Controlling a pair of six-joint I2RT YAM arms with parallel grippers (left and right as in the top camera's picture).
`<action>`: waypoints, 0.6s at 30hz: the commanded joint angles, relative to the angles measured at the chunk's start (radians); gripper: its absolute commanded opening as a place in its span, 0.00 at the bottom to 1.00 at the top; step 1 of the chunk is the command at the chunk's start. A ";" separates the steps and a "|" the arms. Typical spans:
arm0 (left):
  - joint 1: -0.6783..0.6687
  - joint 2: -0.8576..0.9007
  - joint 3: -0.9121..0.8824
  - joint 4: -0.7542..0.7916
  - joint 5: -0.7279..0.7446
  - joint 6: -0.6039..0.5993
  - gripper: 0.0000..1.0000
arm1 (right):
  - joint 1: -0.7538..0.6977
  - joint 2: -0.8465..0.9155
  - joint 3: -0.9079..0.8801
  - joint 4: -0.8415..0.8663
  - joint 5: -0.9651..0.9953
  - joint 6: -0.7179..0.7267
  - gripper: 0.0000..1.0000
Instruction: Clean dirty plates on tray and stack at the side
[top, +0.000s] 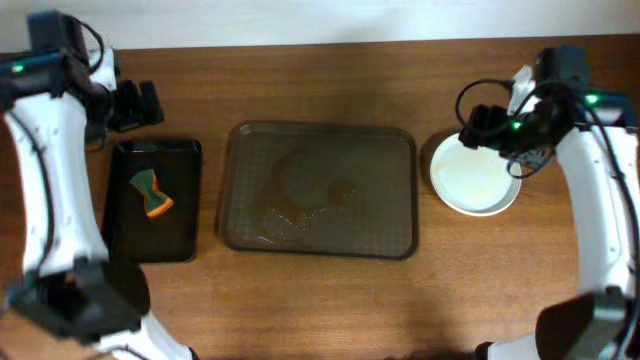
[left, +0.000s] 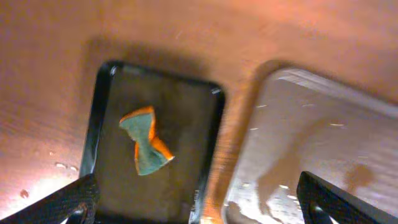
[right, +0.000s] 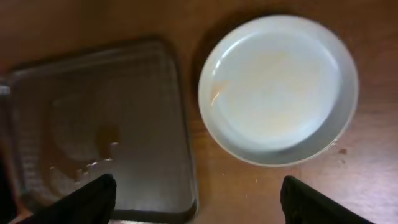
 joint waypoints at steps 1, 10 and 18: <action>-0.021 -0.068 0.010 0.000 0.032 0.001 1.00 | 0.008 -0.167 0.113 -0.065 0.010 -0.037 0.85; -0.021 -0.068 0.009 -0.002 0.032 0.001 1.00 | 0.008 -0.526 0.113 -0.093 0.009 -0.037 0.98; -0.021 -0.068 0.009 -0.002 0.032 0.001 1.00 | 0.009 -0.564 0.071 -0.062 0.028 -0.049 0.98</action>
